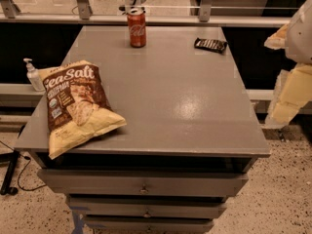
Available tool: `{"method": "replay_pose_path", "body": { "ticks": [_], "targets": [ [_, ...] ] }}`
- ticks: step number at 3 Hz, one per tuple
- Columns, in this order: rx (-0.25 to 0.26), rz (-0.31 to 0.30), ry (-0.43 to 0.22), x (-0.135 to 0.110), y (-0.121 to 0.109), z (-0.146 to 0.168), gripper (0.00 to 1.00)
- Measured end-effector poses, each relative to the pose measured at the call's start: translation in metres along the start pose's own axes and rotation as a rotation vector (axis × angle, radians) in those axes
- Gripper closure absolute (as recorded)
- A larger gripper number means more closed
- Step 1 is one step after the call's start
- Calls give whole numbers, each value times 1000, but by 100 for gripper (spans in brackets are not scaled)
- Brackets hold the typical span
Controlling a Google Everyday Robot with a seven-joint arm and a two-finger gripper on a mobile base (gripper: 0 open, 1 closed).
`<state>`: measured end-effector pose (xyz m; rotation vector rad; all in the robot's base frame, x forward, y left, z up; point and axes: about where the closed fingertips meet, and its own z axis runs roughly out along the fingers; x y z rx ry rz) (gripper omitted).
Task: Move brown chip bag near coke can
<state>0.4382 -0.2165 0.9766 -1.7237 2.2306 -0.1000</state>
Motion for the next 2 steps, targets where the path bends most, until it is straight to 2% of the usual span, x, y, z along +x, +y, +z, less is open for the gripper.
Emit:
{"method": "replay_pose_path", "body": {
  "ticks": [1,2],
  "targets": [
    [0,0,0,0,0,0,0],
    [-18,19,-50,-8,5,12,0]
  ]
}}
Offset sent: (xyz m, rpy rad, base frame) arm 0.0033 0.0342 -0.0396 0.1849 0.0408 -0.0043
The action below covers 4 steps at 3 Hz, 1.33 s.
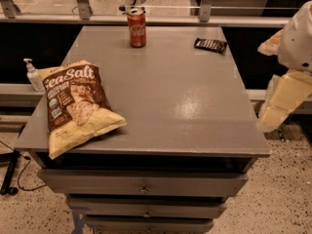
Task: Move brown chip bag near coke can
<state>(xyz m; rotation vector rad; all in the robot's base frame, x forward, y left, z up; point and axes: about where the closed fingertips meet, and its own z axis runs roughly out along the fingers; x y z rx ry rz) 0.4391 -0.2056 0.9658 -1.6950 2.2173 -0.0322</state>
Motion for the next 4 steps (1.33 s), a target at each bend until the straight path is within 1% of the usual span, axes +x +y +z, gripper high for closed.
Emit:
{"method": "replay_pose_path", "body": {
  "ticks": [1,2,3,4],
  "targets": [
    [-76,14,-141,-33,13,41,0],
    [-191,-32,-335,-104,38,82,0],
    [-296,-100,-536,-192,64,100,0],
    [-307,-102,-562,-203,69,96,0]
  ]
}}
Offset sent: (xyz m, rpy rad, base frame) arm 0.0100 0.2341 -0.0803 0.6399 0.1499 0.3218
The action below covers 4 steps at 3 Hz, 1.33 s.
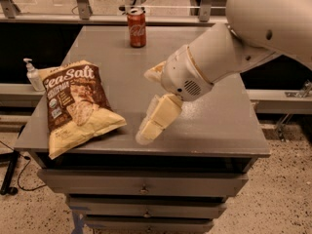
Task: Move brown chip bag near coke can
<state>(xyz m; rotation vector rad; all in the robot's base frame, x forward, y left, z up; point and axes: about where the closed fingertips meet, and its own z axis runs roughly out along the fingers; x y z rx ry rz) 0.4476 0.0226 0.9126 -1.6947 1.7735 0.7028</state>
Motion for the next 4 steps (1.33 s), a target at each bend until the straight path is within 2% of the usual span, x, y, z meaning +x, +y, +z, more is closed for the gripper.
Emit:
{"method": "replay_pose_path", "body": {
  "ticks": [1,2,3,4],
  "targets": [
    [2,0,3,1,0,0,0],
    [-11,0,-51,-4,0,21,0],
    [-58,-13,-126,-17,-6,75,0],
    [-97,-33,-181,-32,-15,116,0]
  ]
}}
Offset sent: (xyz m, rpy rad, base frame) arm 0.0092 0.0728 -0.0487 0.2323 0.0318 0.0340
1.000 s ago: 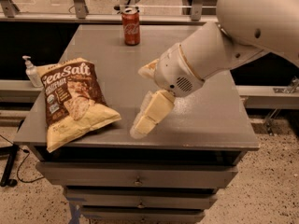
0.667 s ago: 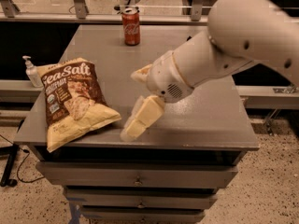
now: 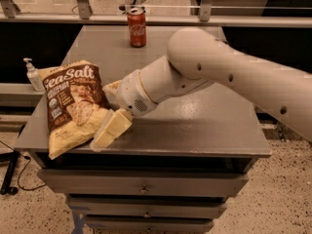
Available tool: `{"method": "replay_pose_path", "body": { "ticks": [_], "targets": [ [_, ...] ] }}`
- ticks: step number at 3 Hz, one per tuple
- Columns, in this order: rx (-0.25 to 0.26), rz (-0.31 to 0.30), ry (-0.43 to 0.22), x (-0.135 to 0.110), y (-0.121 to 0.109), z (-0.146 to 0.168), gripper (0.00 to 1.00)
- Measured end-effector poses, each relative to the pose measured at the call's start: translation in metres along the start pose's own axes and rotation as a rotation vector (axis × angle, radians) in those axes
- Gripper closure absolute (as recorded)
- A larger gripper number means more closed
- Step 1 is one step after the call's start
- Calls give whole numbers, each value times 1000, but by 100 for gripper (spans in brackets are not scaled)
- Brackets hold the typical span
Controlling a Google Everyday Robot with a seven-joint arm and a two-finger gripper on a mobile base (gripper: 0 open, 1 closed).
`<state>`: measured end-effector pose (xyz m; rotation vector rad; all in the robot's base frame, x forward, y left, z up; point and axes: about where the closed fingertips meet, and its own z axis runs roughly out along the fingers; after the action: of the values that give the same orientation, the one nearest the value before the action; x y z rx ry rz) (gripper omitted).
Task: Move brown chip bag near coke can
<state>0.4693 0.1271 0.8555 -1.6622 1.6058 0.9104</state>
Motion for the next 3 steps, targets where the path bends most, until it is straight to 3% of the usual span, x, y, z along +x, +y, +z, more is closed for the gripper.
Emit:
{"method": "replay_pose_path", "body": {
  "ticks": [1,3],
  "targets": [
    [-12,-31,-49,-10,-12,27,18],
    [68,-73,-86,-22,-27,16,64]
  ]
}}
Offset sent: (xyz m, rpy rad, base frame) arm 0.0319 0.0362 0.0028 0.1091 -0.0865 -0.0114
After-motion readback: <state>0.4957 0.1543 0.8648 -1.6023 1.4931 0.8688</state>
